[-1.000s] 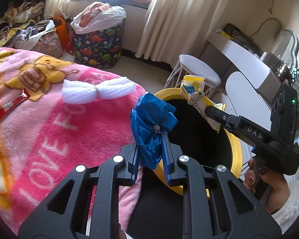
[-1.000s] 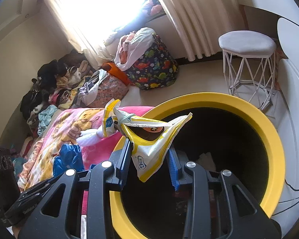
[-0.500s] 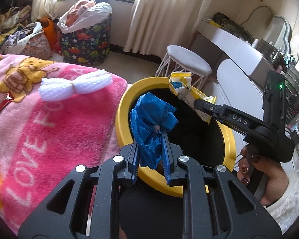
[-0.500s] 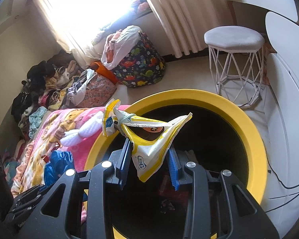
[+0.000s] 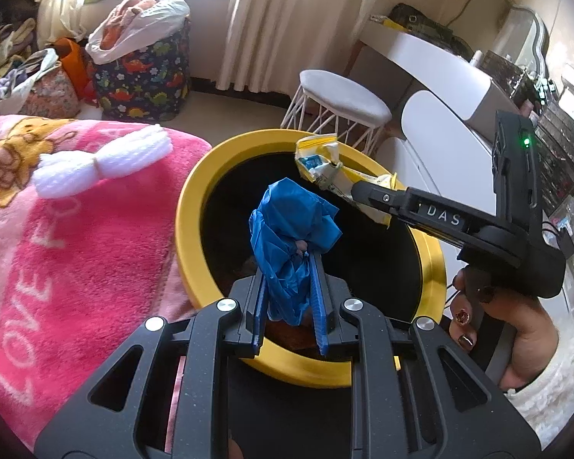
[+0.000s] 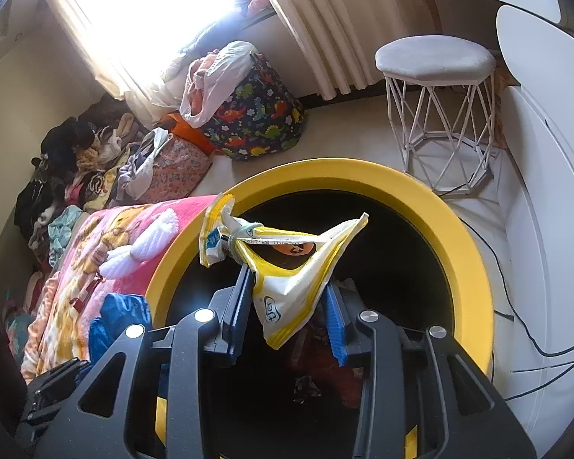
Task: Collect trash
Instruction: 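Open both tools over the bin opening to drop the bag and wrapper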
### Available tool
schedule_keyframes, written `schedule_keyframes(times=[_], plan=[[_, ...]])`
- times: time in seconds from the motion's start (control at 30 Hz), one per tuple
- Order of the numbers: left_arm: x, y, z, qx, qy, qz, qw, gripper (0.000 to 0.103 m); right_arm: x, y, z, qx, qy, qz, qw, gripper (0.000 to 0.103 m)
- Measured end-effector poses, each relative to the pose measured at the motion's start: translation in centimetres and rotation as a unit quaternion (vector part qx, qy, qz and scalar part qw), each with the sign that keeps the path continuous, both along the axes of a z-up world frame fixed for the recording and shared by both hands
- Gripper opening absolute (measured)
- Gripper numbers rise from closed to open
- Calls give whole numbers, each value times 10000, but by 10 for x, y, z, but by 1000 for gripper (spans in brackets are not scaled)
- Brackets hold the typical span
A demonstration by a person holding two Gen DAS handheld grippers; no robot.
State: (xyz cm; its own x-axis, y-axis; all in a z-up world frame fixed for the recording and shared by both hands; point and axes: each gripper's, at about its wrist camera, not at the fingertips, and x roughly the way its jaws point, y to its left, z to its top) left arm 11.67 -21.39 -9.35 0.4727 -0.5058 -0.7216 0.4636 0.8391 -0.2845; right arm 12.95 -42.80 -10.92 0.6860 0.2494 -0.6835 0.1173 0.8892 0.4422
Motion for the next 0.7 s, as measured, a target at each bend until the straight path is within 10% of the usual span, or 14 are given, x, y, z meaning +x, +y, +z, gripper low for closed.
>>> schedule_keyframes(times=[0.47,0.7], plan=[[12,-15,-7,52,84,-118,9999,16,-4,-13,6,87,-169,-241,9995,44],[9,-9,3,119,-209,81,9997,69,-5,-13,11,77,-274,-263,9992,54]])
